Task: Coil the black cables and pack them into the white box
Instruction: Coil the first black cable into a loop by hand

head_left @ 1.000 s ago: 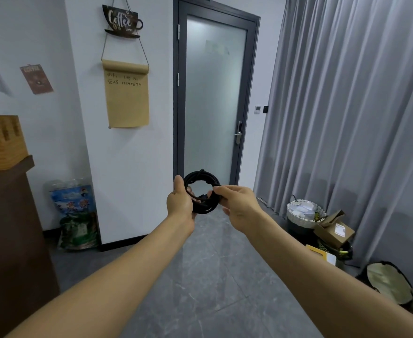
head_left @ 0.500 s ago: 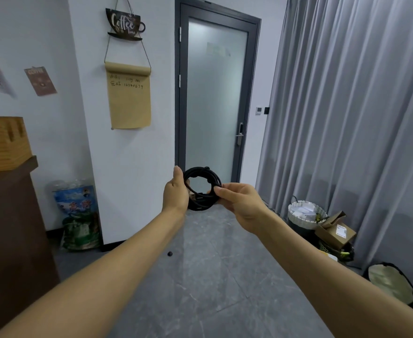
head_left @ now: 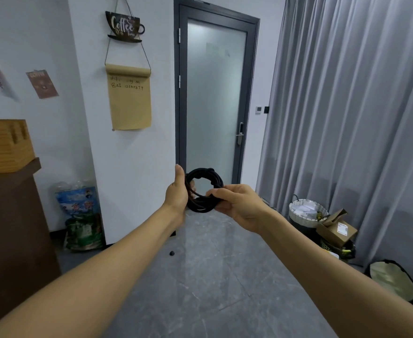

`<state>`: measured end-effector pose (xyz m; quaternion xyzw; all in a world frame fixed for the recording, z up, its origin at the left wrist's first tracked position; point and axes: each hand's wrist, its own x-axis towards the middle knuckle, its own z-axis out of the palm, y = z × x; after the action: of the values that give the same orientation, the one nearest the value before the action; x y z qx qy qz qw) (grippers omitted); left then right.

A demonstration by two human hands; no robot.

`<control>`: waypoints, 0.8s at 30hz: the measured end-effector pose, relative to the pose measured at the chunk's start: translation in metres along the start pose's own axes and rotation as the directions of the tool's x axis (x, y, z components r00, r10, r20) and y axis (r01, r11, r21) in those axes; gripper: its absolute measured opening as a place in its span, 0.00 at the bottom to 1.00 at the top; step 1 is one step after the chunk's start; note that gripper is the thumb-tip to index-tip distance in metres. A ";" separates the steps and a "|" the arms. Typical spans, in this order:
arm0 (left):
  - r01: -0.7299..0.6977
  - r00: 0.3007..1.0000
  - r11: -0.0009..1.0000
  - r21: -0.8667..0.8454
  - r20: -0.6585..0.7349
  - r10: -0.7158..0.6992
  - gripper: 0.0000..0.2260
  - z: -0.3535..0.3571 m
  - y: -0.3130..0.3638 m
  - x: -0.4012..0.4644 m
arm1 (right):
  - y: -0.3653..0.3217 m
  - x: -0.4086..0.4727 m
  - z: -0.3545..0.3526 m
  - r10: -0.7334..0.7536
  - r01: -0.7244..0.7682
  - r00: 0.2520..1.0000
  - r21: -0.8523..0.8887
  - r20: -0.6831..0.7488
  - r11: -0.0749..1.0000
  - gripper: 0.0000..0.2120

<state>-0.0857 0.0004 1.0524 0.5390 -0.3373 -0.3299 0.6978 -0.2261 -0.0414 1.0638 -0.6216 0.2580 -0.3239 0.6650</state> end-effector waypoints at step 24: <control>0.096 0.991 0.991 -0.089 0.107 -0.086 0.08 -0.001 -0.019 -0.024 | 0.018 0.012 0.005 0.096 -0.011 0.968 0.340 -0.234 0.940 0.05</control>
<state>-0.0997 0.0170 1.0304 0.5027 -0.3318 -0.4041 0.6884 -0.2124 -0.0462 1.0470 -0.4466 0.2968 -0.4195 0.7325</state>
